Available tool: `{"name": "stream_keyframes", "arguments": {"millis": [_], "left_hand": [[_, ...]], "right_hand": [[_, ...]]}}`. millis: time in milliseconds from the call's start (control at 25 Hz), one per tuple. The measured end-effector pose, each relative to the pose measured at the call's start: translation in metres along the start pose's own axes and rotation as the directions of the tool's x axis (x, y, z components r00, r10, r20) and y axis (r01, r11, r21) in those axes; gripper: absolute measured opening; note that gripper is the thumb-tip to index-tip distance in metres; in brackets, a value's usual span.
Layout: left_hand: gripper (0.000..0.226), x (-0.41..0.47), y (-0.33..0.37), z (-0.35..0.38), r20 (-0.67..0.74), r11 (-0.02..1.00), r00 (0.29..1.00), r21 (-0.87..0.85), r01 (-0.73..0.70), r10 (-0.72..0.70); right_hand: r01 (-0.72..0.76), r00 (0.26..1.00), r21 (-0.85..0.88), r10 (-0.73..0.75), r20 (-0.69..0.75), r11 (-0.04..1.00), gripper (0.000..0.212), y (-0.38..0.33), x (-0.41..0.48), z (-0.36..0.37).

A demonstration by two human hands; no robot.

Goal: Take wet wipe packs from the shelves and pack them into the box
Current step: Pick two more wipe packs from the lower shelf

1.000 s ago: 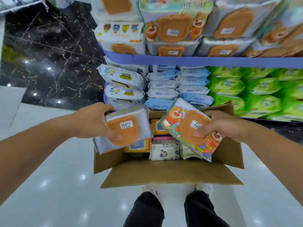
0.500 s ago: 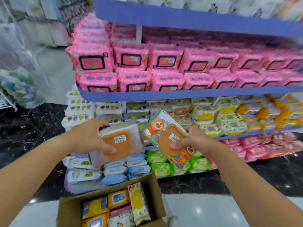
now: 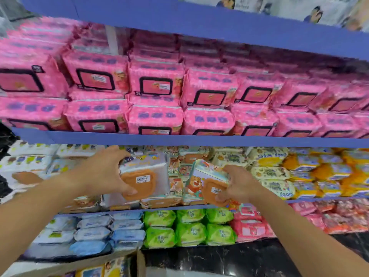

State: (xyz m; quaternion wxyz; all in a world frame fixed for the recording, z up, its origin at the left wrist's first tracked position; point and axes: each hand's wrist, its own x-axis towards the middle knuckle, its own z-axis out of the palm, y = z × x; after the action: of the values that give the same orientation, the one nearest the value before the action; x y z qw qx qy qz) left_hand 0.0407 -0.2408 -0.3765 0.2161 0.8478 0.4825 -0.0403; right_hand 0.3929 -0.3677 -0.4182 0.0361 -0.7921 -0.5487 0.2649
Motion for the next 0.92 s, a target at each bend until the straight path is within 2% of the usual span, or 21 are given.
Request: {"name": "stream_keyframes", "arguments": {"millis": [240, 440, 560, 720, 800, 840, 920], "left_hand": [[0.114, 0.075, -0.014, 0.056, -0.027, 0.993, 0.995, -0.068, 0.098, -0.100], [0.105, 0.106, -0.032, 0.087, -0.084, 0.996, 0.993, -0.029, 0.084, -0.086], [0.099, 0.098, -0.045, 0.090, -0.064, 0.998, 0.996, -0.016, 0.061, -0.062], [0.107, 0.081, -0.068, 0.089, -0.055, 0.998, 0.998, 0.045, 0.037, -0.035], [0.100, 0.076, -0.075, 0.090, -0.054, 0.998, 0.997, 0.027, 0.054, -0.053], [0.098, 0.075, -0.078, 0.091, -0.067, 0.998, 0.996, 0.016, 0.058, -0.056], [0.094, 0.072, -0.083, 0.096, -0.095, 0.997, 0.993, -0.018, 0.070, -0.071]], "right_hand": [[0.153, 0.984, -0.309, -0.172, -0.036, 0.939, 0.091, 0.037, 0.137, 0.022], [0.295, 0.939, -0.425, -0.342, -0.037, 0.856, 0.092, 0.052, 0.218, 0.084], [0.281, 0.940, -0.446, -0.338, -0.052, 0.849, 0.093, 0.062, 0.239, 0.104], [0.189, 0.953, -0.562, -0.289, -0.093, 0.805, 0.092, 0.063, 0.245, 0.126], [0.173, 0.961, -0.534, -0.261, -0.093, 0.828, 0.094, 0.053, 0.234, 0.125], [0.199, 0.946, -0.462, -0.292, -0.140, 0.865, 0.093, 0.046, 0.224, 0.122], [0.364, 0.875, -0.173, -0.400, -0.274, 0.915, 0.077, 0.017, 0.198, 0.122]]}}
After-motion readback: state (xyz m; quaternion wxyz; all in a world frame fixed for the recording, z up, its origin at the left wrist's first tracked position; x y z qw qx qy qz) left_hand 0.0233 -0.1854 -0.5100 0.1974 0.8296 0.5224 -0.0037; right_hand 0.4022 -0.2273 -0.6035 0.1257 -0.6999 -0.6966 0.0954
